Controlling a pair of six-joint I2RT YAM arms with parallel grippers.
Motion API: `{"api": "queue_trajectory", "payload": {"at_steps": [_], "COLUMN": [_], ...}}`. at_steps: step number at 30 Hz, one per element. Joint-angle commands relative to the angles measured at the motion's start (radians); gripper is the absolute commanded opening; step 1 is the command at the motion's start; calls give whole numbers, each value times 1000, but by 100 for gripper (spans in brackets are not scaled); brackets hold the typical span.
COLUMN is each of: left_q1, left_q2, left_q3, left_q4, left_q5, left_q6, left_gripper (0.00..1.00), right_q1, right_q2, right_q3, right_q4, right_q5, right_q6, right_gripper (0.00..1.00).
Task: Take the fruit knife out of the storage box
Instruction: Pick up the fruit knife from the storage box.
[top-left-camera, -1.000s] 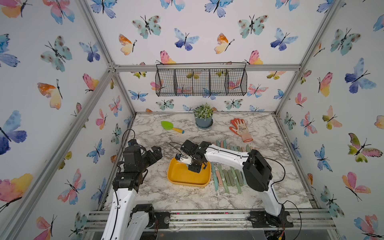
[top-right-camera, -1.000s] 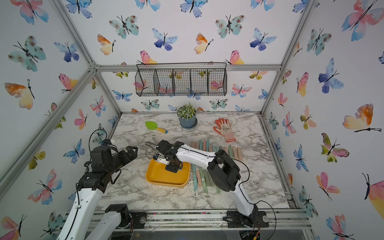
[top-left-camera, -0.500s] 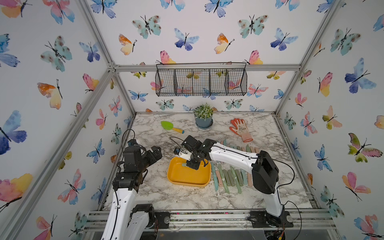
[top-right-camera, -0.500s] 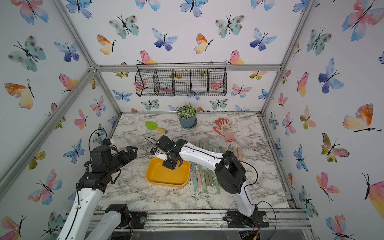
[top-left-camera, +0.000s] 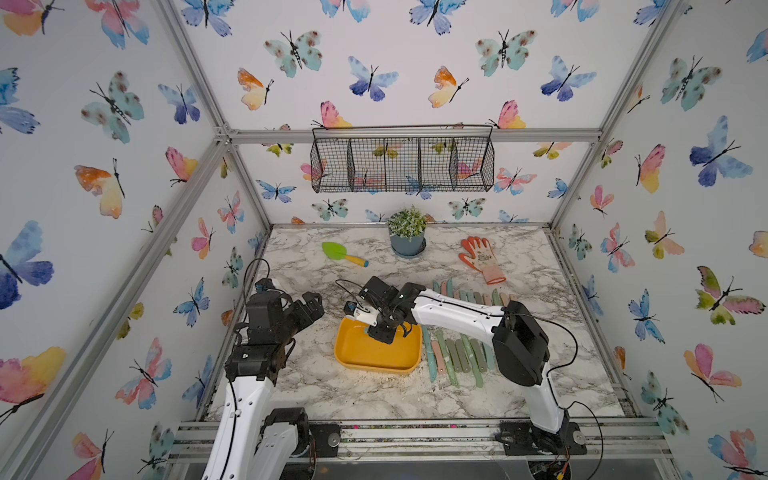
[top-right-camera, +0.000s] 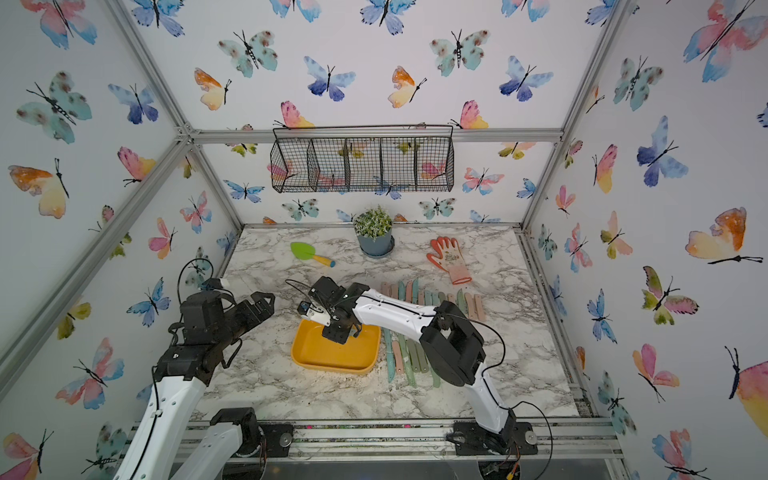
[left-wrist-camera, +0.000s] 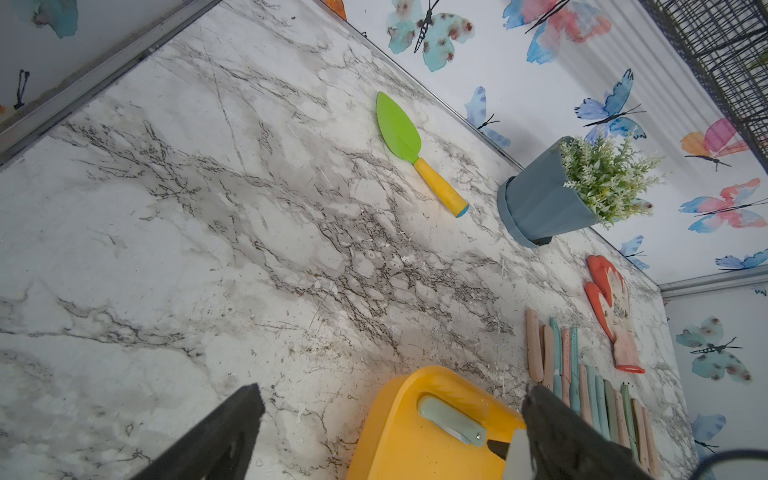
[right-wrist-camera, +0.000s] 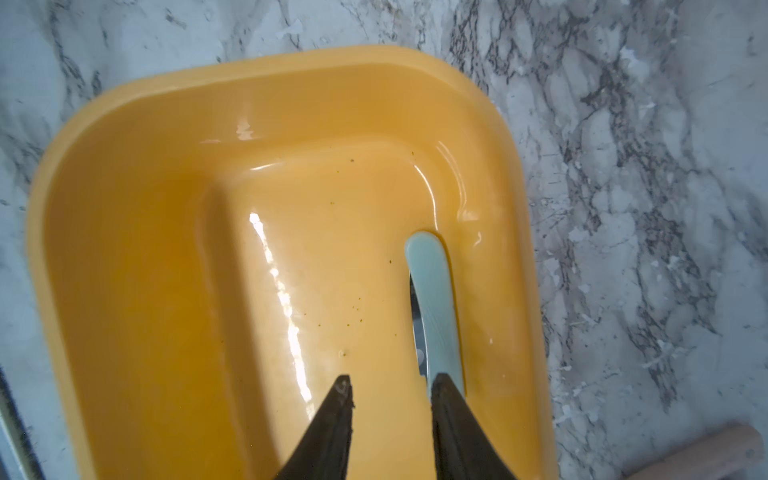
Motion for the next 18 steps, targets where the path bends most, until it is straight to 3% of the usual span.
{"api": "queue_trajectory", "payload": {"at_steps": [1,18], "left_q1": [7,9], "left_q2": [-13,-15], "left_q3": [-5,-4], "left_q4": [10,10], "left_q5": [-11,-10], "left_q6": [0,0], "left_gripper": [98,98], "right_q1": [6,6], "right_q2": [44,154], "right_q3": [35,72], "right_q4": [-35,-75], "right_q5": [33,151], "right_q6": [-11,-10], "right_gripper": [36,50]}}
